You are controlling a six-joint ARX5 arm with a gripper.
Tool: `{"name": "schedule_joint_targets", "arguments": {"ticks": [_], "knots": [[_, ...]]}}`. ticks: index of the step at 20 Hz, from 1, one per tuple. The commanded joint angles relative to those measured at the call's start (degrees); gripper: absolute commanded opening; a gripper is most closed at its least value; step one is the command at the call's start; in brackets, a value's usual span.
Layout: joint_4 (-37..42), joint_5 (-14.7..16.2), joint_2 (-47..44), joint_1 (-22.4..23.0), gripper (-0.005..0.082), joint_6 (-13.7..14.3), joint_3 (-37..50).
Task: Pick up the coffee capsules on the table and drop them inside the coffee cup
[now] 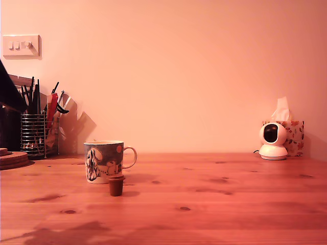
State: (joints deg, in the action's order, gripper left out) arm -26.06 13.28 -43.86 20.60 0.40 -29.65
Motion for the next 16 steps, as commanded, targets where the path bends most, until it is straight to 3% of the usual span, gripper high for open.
{"name": "schedule_joint_targets", "arguments": {"ticks": [1, 7, 12, 16], "knots": [[0.57, -0.33, 0.35, 0.2, 0.0641, 0.09, 1.7], [10.67, 0.15, 0.35, 0.2, 0.0641, 0.81, 6.36], [18.45, 6.67, -1.81, 0.2, 0.064, 6.71, 9.55], [21.9, 8.35, -8.26, 0.2, 0.064, 11.13, 10.16]]}}
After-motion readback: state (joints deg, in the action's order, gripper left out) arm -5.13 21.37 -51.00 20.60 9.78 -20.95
